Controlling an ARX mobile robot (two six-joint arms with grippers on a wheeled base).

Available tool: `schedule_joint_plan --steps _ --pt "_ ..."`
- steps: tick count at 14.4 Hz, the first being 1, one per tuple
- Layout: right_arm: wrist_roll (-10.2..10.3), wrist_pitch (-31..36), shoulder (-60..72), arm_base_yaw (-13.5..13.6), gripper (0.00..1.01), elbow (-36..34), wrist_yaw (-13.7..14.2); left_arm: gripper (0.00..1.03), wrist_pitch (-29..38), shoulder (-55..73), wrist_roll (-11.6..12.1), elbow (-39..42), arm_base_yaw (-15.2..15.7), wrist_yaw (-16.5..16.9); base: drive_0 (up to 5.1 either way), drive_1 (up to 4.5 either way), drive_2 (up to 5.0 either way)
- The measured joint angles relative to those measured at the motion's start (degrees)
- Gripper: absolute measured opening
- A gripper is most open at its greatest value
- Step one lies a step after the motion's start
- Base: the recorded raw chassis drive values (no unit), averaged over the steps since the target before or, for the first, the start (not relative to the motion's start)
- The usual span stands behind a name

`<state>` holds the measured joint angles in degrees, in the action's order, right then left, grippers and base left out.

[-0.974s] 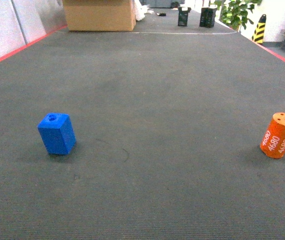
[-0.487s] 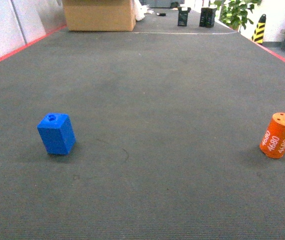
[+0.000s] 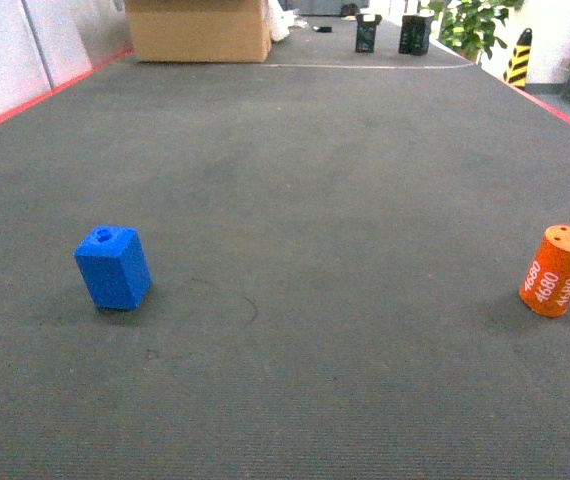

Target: Sort blue parts and orange caps into right shelf containers

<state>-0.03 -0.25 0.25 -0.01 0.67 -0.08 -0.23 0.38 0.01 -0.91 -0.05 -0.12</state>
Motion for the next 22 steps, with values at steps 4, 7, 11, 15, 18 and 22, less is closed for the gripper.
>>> schedule_joint_plan --steps 4,7,11,15,18,22 --pt "0.00 0.00 0.00 0.00 0.98 0.00 0.00 0.98 0.00 0.00 0.00 0.00 0.00 0.00 0.0 0.00 0.0" --pt "0.00 0.02 0.00 0.00 0.98 0.00 0.00 0.98 0.00 -0.02 0.00 0.00 0.00 0.00 0.0 0.00 0.0" --pt "0.00 0.02 0.00 0.00 0.98 0.00 0.00 0.98 0.00 -0.02 0.00 0.00 0.00 0.00 0.0 0.00 0.0" --pt "0.00 0.00 0.00 0.00 0.98 0.00 0.00 0.98 0.00 -0.02 0.00 0.00 0.00 0.00 0.0 0.00 0.0" --pt "0.00 0.00 0.00 0.00 0.98 0.00 0.00 0.98 0.00 0.00 0.00 0.00 0.00 0.00 0.0 0.00 0.0" --pt "0.00 0.02 0.00 0.00 0.98 0.00 0.00 0.98 0.00 -0.02 0.00 0.00 0.00 0.00 0.0 0.00 0.0"
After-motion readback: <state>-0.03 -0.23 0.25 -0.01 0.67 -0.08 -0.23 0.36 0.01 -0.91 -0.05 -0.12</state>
